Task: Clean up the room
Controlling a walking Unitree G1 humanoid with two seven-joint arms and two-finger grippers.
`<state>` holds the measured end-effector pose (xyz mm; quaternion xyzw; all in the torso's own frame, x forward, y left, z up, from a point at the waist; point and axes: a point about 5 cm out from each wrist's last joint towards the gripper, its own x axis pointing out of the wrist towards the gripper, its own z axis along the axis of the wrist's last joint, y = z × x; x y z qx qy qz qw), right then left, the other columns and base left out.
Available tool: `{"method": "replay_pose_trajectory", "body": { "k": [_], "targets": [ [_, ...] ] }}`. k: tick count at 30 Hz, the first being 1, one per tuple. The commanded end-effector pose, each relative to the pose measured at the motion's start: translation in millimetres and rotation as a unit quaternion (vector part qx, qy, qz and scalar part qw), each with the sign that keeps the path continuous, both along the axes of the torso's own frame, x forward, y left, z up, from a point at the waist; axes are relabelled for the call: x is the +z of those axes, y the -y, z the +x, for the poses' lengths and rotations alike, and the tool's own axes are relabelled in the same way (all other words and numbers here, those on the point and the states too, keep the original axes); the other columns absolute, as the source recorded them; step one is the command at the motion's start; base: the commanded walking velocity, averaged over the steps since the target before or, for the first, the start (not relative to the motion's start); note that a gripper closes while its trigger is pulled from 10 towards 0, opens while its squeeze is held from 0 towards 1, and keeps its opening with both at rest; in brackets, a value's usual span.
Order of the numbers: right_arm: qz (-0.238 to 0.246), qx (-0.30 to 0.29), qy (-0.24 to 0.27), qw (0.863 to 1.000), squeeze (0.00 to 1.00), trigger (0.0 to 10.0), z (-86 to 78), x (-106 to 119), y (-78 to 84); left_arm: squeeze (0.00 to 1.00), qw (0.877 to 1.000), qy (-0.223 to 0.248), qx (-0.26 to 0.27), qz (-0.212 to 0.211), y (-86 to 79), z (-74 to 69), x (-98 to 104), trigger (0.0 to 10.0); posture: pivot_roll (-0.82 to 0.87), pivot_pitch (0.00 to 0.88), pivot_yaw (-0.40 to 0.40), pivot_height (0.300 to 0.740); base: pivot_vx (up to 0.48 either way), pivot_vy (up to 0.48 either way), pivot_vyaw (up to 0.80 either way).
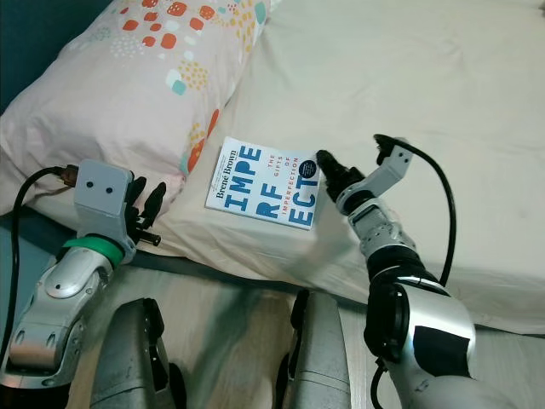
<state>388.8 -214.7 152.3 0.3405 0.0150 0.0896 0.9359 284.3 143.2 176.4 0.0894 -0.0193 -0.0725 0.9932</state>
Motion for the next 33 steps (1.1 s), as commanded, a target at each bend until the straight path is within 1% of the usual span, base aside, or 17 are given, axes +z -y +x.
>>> {"method": "replay_pose_trajectory", "body": {
  "k": [1, 6, 10, 11, 13, 14, 16, 18, 20, 21, 22, 23, 26, 28, 29, 30, 33],
  "targets": [
    [-0.007, -0.005, -0.008, 1.000, 0.00, 10.0, -0.8, -3, 1.8, 0.00, 1.000, -0.010, 0.000, 0.000, 1.3, 0.0, -6, 10.0, 0.13, 0.162, 0.033, 0.505, 0.000, 0.000, 0.00],
    [-0.043, -0.016, 0.013, 0.999, 0.00, 10.0, 0.1, 5, 8.5, 0.00, 1.000, -0.006, -0.001, -0.005, 4.9, 5.0, -6, 10.0, 0.11, 0.135, 0.025, 0.505, 0.000, 0.000, 0.00],
    [-0.097, 0.004, 0.071, 0.993, 0.00, 10.0, 2.2, 20, 5.2, 0.00, 1.000, -0.002, -0.002, -0.009, 6.7, 6.4, -5, 10.0, 0.10, 0.116, 0.018, 0.505, 0.000, 0.000, 0.00],
    [-0.097, 0.004, 0.071, 0.993, 0.00, 10.0, 2.2, 20, 5.2, 0.00, 1.000, -0.002, -0.002, -0.009, 6.7, 6.4, -5, 10.0, 0.10, 0.116, 0.018, 0.505, 0.000, 0.000, 0.00],
    [-0.172, 0.031, 0.152, 0.973, 0.00, 10.0, -0.3, 36, -5.6, 0.00, 1.000, 0.007, -0.009, -0.016, 8.7, 7.2, -2, 10.0, 0.08, 0.101, 0.012, 0.505, 0.000, 0.000, 0.00],
    [-0.172, 0.031, 0.152, 0.973, 0.00, 10.0, -0.3, 36, -5.6, 0.00, 1.000, 0.007, -0.009, -0.016, 8.7, 7.2, -2, 10.0, 0.08, 0.101, 0.012, 0.505, 0.000, 0.000, 0.00],
    [-0.217, 0.042, 0.238, 0.946, 0.00, 10.0, -13.5, 55, -16.5, 0.00, 0.999, 0.016, -0.021, -0.022, 11.4, 7.9, 2, 10.0, 0.06, 0.087, 0.010, 0.505, 0.000, 0.000, 0.00],
    [-0.222, 0.043, 0.254, 0.940, 0.00, 10.0, -17.7, 60, -18.9, 0.00, 0.999, 0.018, -0.024, -0.023, 12.0, 8.2, 3, 10.0, 0.06, 0.087, 0.010, 0.505, 0.000, 0.000, 0.00],
    [-0.240, 0.047, 0.286, 0.927, 0.00, 10.0, -41.6, 68, -25.6, 0.00, 0.999, 0.026, -0.035, -0.027, 12.8, 8.6, 8, 10.0, 0.01, 0.065, 0.015, 0.505, 0.000, 0.000, 0.00],
    [-0.240, 0.047, 0.286, 0.927, 0.00, 10.0, -41.6, 68, -25.6, 0.00, 0.999, 0.026, -0.035, -0.027, 12.8, 8.6, 8, 10.0, 0.01, 0.065, 0.015, 0.505, 0.000, 0.000, 0.00],
    [-0.242, 0.052, 0.293, 0.924, 0.00, 10.0, -52.7, 69, -30.4, 0.00, 0.998, 0.029, -0.040, -0.028, 12.8, 8.5, 10, 10.0, 0.00, 0.060, 0.015, 0.505, 0.000, 0.000, 0.00],
    [-0.249, 0.058, 0.290, 0.922, 0.00, 10.0, -63.9, 62, -37.3, 0.00, 0.998, 0.032, -0.044, -0.028, 12.6, 7.5, 12, 10.0, 0.00, 0.052, 0.015, 0.505, 0.000, 0.000, 0.00],
    [-0.253, 0.062, 0.284, 0.923, 0.00, 10.0, -69.9, 55, -41.7, 0.00, 0.998, 0.032, -0.046, -0.028, 12.5, 6.8, 12, 10.0, -0.01, 0.044, 0.015, 0.505, 0.000, 0.000, 0.00],
    [-0.262, 0.053, 0.260, 0.928, 0.00, 10.0, -82.9, 31, -51.4, 0.00, 0.998, 0.031, -0.049, -0.023, 11.8, 3.5, 10, 10.0, -0.02, 0.032, 0.013, 0.505, 0.000, 0.000, 0.00],
    [-0.262, 0.053, 0.260, 0.928, 0.00, 10.0, -82.9, 31, -51.4, 0.00, 0.998, 0.031, -0.049, -0.023, 11.8, 3.5, 10, 10.0, -0.02, 0.032, 0.013, 0.505, 0.000, 0.000, 0.00],
    [-0.291, -0.007, 0.226, 0.930, 0.00, 10.0, -93.9, 4, -53.5, 0.00, 0.999, 0.018, -0.044, -0.016, 10.4, -0.2, 2, 10.0, -0.02, 0.020, 0.012, 0.505, 0.000, 0.000, 0.00],
    [-0.309, -0.046, 0.208, 0.927, 0.00, 10.0, -99.9, -10, -52.8, 0.00, 0.999, 0.011, -0.035, -0.016, 10.3, -1.3, -4, 10.0, -0.02, 0.015, 0.009, 0.515, 0.000, 0.000, 0.00]
  ]
}}
